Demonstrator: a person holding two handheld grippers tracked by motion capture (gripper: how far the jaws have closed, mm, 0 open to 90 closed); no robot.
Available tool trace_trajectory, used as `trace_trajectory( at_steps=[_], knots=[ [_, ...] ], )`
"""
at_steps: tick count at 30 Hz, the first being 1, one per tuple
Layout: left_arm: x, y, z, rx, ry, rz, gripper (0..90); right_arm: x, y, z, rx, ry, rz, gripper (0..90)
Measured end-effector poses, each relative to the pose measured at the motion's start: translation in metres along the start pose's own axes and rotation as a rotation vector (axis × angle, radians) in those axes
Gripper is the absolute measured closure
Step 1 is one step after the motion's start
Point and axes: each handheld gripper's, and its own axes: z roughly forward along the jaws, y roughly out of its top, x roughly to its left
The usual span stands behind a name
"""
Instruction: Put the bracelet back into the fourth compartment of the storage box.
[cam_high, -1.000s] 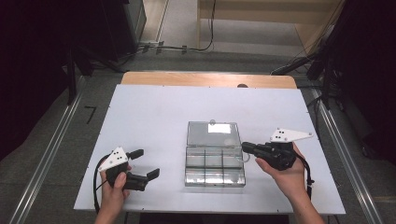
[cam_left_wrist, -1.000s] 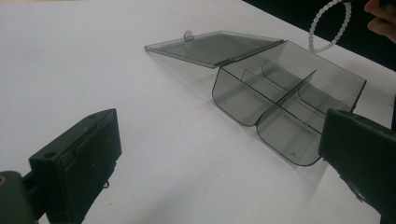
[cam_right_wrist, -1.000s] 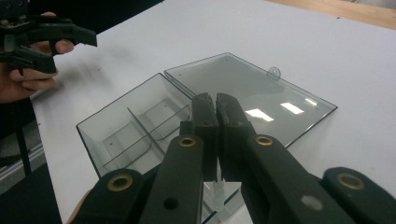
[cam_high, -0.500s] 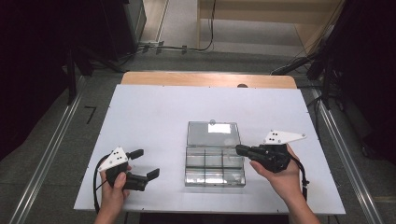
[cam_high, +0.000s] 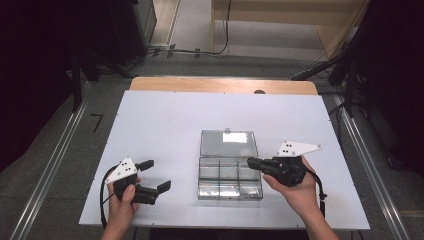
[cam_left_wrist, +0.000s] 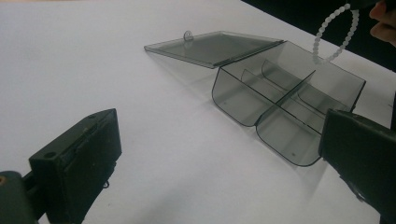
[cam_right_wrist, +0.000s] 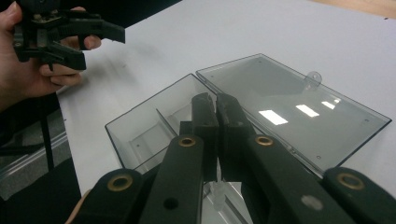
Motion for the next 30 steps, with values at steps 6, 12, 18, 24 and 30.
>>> trace_trajectory(
  at_steps=[6, 12, 18, 24, 30],
  knots=[
    [0.000, 0.000, 0.000, 0.002, -0.001, 0.002, 0.0, 0.003, 0.000, 0.003, -0.002, 0.009, -0.006, 85.3],
    [-0.001, 0.000, 0.001, 0.005, 0.000, 0.004, 0.0, 0.006, 0.001, 0.006, 0.003, 0.020, -0.014, 85.3],
    [-0.001, 0.000, 0.001, 0.006, -0.001, 0.005, 0.0, 0.011, 0.002, 0.010, 0.006, 0.028, -0.020, 85.2],
    [-0.001, 0.000, 0.000, 0.005, 0.000, 0.005, 0.0, 0.014, 0.002, 0.014, 0.011, 0.040, -0.023, 85.3],
    [-0.001, 0.000, 0.000, -0.001, -0.003, -0.001, 0.0, 0.018, 0.002, 0.018, 0.019, 0.048, -0.025, 85.2]
  ],
)
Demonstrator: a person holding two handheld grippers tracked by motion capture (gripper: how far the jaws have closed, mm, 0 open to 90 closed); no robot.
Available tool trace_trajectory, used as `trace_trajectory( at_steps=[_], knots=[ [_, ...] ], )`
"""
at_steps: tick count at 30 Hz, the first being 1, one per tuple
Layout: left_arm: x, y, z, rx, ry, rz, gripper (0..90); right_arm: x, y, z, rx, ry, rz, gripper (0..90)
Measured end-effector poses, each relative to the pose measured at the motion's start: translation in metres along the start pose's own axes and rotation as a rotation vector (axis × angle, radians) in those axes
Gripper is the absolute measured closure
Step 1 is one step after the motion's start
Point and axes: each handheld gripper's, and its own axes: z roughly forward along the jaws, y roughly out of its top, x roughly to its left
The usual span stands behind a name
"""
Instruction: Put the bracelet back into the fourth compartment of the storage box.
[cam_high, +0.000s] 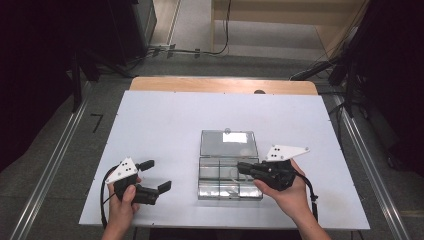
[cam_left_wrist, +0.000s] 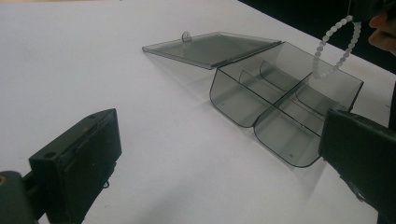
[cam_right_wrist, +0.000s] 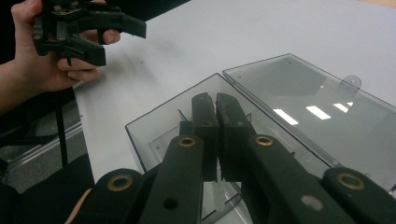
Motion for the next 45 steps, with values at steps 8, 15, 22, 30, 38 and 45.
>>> trace_trajectory(
  at_steps=[8, 15, 22, 30, 38, 45],
  knots=[
    [0.000, 0.000, 0.000, -0.001, 0.000, 0.001, 0.0, 0.005, 0.000, 0.006, 0.001, 0.012, -0.004, 85.2],
    [0.000, 0.000, 0.000, 0.000, -0.001, 0.000, 0.0, 0.009, 0.001, 0.011, 0.006, 0.025, -0.012, 85.3],
    [0.000, 0.000, 0.000, -0.001, -0.001, 0.000, 0.0, 0.015, 0.002, 0.018, 0.009, 0.039, -0.019, 85.3],
    [0.000, 0.000, 0.000, -0.001, 0.000, -0.001, 0.0, 0.020, 0.002, 0.025, 0.013, 0.053, -0.026, 85.3],
    [0.000, 0.000, 0.000, -0.002, 0.000, -0.001, 0.0, 0.026, 0.003, 0.033, 0.021, 0.063, -0.036, 85.3],
    [0.000, 0.000, 0.000, -0.001, -0.001, 0.000, 0.0, 0.031, 0.003, 0.039, 0.025, 0.072, -0.044, 85.3]
  ],
)
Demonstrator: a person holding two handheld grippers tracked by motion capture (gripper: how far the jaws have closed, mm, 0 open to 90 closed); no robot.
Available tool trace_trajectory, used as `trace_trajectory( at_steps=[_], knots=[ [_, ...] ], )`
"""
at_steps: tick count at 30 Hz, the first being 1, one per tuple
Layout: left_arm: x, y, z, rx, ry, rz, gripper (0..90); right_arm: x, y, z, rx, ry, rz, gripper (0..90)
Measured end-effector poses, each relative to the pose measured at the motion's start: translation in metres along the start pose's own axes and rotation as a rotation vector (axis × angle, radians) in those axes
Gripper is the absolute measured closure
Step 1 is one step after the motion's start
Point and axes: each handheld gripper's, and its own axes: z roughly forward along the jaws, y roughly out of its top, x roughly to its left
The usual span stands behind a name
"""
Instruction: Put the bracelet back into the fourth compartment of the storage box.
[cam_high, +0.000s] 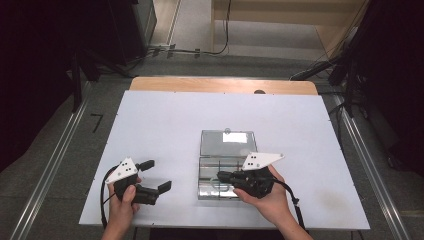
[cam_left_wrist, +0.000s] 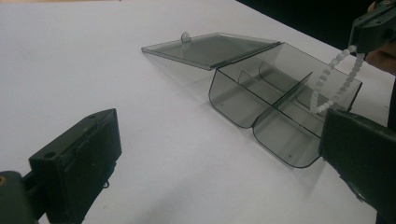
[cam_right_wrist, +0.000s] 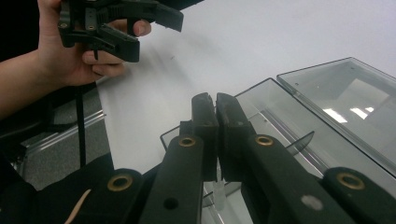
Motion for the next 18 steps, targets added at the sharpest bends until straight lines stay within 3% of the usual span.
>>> trace_trajectory(
  at_steps=[18],
  knots=[
    [0.000, 0.000, 0.000, 0.000, -0.002, -0.003, 0.0, 0.008, -0.001, 0.016, 0.007, 0.010, -0.013, 85.2]
  ],
)
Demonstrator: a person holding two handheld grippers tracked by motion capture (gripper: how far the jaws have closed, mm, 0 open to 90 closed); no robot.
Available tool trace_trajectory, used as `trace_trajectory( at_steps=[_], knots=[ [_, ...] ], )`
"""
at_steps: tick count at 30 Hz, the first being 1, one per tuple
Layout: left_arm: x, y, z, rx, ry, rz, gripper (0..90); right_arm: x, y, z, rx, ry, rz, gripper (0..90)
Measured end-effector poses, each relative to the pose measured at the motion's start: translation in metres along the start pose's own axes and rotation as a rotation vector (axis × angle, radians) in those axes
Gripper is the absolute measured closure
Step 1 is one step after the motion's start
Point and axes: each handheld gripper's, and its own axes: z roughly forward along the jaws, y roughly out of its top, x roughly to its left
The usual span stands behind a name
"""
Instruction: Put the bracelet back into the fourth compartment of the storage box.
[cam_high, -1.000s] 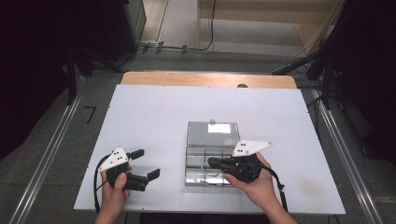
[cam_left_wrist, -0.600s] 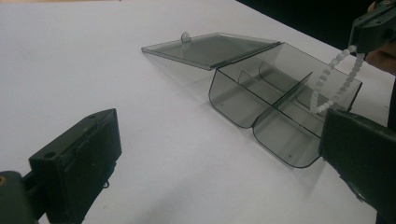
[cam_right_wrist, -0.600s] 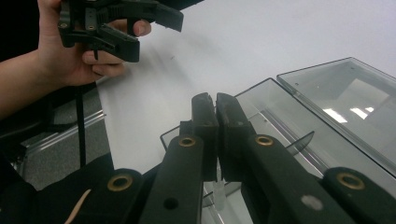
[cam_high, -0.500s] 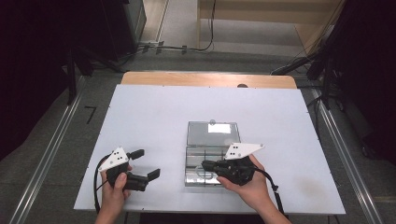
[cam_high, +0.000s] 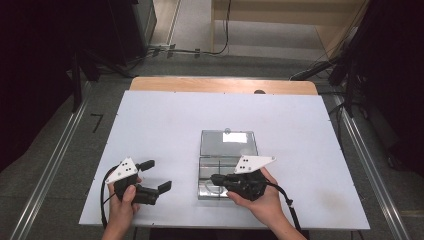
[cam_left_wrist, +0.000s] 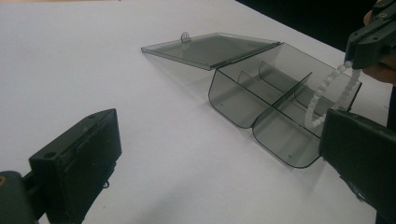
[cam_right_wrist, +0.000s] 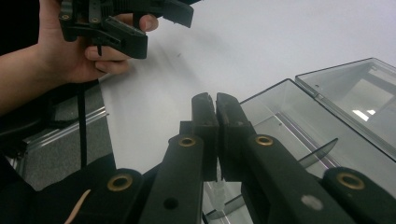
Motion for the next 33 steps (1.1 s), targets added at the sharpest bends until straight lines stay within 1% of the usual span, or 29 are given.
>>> trace_trajectory(
  at_steps=[6, 10, 13, 18, 22, 30, 33],
  knots=[
    [0.000, 0.000, 0.000, 0.001, -0.001, 0.000, 0.0, 0.000, -0.002, 0.006, 0.009, -0.006, 0.000, 85.3],
    [0.000, 0.000, 0.000, 0.001, -0.001, 0.000, 0.0, 0.001, -0.004, 0.011, 0.015, 0.001, 0.006, 85.3],
    [0.000, 0.000, 0.000, 0.000, -0.002, 0.000, 0.0, 0.002, -0.005, 0.014, 0.026, 0.001, 0.007, 85.3],
    [0.000, 0.000, 0.000, -0.001, -0.001, 0.000, 0.0, 0.001, -0.008, 0.019, 0.045, -0.002, 0.023, 85.3],
    [0.000, 0.000, 0.000, 0.001, 0.001, 0.000, 0.0, 0.000, -0.010, 0.021, 0.056, -0.003, 0.025, 85.2],
    [0.000, 0.000, 0.000, 0.000, 0.000, 0.000, 0.0, -0.003, -0.011, 0.022, 0.069, -0.037, 0.030, 85.2],
    [0.000, 0.000, 0.000, 0.002, -0.001, 0.001, 0.0, -0.003, -0.011, 0.021, 0.072, -0.042, 0.035, 85.1]
  ],
)
